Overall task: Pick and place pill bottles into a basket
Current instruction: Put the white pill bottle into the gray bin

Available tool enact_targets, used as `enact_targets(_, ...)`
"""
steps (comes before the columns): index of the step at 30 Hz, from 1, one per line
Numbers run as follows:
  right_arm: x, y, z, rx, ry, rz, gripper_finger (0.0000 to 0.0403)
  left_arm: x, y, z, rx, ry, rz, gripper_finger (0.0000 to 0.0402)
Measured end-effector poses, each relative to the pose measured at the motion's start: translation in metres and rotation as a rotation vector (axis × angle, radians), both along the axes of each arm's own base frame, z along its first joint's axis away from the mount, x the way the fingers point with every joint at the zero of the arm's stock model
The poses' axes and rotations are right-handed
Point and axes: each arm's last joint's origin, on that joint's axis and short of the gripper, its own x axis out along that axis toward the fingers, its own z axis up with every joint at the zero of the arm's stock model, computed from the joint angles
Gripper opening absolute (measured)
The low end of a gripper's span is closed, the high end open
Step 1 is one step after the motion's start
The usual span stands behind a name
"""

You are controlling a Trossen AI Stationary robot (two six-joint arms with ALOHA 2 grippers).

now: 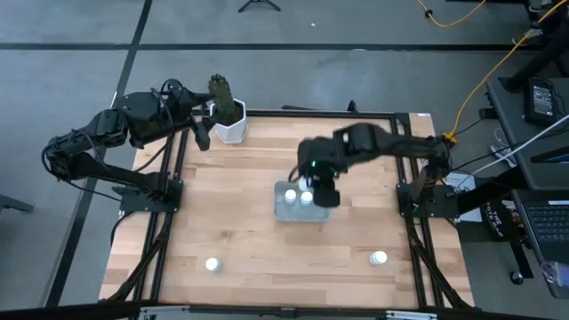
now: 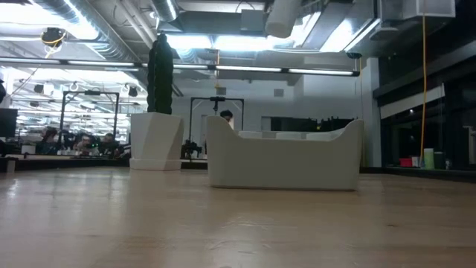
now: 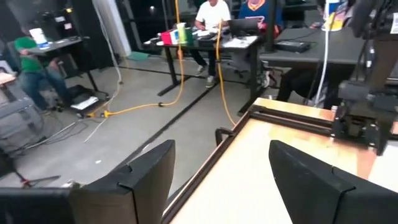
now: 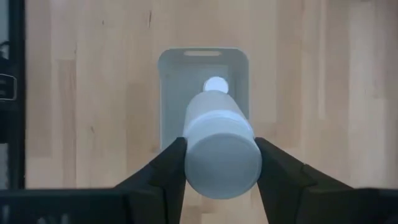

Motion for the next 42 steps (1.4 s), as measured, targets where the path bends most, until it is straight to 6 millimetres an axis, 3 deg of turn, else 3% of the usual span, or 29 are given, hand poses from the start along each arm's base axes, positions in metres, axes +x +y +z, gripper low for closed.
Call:
enact_targets(12, 0.022, 0.054, -0.043, -0.017, 0.142, -0.017, 0.0152, 0.002, -0.002, 0.000, -0.032, -0.010, -0.086, 0.0253)
enact_targets(19, 0.036, 0.058, -0.068, -0.090, 0.216, -0.027, 0.0152, 0.003, -0.007, -0.003, -0.058, 0.004, -0.113, 0.0253)
enact_targets(29, 0.035, 0.057, -0.069, -0.110, 0.223, -0.026, 0.0152, 0.007, -0.020, -0.008, -0.047, 0.056, -0.160, 0.0253)
enact_targets(32, 0.022, 0.060, -0.073, -0.120, 0.257, -0.019, 0.0152, 0.007, -0.022, -0.009, -0.040, 0.067, -0.151, 0.0253)
enact_targets(36, -0.020, 0.054, -0.074, -0.111, 0.293, -0.077, 0.0152, 0.007, -0.025, -0.010, -0.041, 0.081, -0.146, 0.0253)
enact_targets(42, -0.047, 0.046, -0.080, -0.006, 0.033, -0.077, 0.0152, 0.008, -0.026, -0.011, -0.032, 0.087, -0.131, 0.0253)
